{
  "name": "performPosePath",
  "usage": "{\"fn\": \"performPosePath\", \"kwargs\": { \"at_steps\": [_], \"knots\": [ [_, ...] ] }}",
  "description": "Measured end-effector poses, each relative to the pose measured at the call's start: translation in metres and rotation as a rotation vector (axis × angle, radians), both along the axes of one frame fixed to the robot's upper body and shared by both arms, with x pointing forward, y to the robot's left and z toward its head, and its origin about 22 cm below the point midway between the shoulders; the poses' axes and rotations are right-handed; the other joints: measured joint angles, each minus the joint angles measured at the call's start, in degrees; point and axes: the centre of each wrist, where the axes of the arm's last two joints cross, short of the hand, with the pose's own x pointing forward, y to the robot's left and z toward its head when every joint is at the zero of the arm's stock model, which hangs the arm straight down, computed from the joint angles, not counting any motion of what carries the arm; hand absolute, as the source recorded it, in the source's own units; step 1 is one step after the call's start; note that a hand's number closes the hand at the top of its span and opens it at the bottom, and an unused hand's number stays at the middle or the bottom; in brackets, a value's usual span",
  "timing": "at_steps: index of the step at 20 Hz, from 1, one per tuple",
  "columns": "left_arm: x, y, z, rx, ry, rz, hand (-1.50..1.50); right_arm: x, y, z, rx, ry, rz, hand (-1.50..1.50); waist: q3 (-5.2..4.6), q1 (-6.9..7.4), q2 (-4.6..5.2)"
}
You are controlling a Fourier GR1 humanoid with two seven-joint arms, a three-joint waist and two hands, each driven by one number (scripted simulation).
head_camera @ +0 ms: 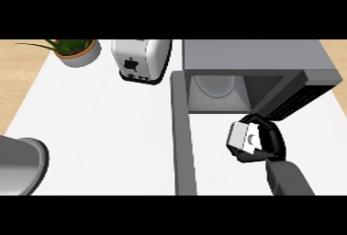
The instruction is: Pick up the milk, place it into the microwave and close the microwave
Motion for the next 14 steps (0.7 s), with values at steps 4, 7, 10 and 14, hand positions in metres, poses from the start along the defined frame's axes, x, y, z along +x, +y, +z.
{"fn": "performPosePath", "kwargs": {
  "at_steps": [4,7,10,14],
  "knots": [
    [0.000,0.000,0.001,-0.005,0.002,0.004,-1.50,0.009,0.020,0.028,-0.025,-0.012,-0.002,1.50,0.00,-0.08,-0.01],
    [0.002,0.002,-0.002,-0.007,0.009,0.006,-1.50,0.013,0.033,0.045,-0.038,-0.021,-0.020,1.50,0.01,-0.01,0.03],
    [0.002,0.005,0.003,-0.001,0.005,0.009,-1.50,0.027,0.052,0.060,-0.050,-0.023,-0.034,1.50,0.02,0.21,0.09],
    [-0.001,0.010,0.000,-0.003,0.008,0.007,-1.50,0.050,0.067,0.082,-0.101,-0.030,-0.061,1.50,0.02,0.45,0.13]
  ]
}}
